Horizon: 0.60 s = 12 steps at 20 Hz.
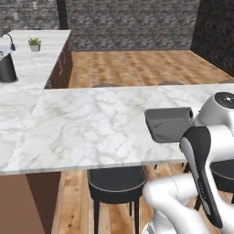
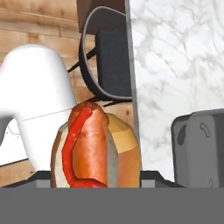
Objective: Place the cold items (corn and squash) from the fridge in one tupperware on the dining counter. Place the warm items (kebab skewer and hot dog) in the stove area in another tupperware.
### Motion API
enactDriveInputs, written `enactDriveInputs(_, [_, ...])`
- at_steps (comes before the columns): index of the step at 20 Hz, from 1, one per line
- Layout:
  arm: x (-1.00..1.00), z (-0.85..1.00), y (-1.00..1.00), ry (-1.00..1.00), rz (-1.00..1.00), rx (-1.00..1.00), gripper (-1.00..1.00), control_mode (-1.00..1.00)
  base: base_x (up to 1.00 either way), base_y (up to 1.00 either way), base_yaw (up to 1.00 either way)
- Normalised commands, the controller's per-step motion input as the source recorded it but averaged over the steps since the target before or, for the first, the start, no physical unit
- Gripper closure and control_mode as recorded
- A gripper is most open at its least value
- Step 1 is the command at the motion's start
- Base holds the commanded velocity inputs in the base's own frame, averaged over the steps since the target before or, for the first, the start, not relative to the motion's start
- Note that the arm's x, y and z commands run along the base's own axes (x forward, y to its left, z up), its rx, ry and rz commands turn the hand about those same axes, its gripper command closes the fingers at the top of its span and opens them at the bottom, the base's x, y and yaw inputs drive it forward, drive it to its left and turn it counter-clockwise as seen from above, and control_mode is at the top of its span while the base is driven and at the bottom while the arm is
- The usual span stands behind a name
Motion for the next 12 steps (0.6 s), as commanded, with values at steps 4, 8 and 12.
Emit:
enactDriveInputs(4, [0.00,0.00,0.00,0.00,0.00,0.00,1.00,1.00,0.45,-0.23,0.29])
enactDriveInputs(8, [0.23,-0.02,-0.73,0.00,0.28,0.04,1.00,-1.00,0.00,0.00,0.00])
enactDriveInputs(12, [0.61,0.00,-0.42,0.05,0.03,0.00,1.00,-1.00,0.00,0.00,0.00])
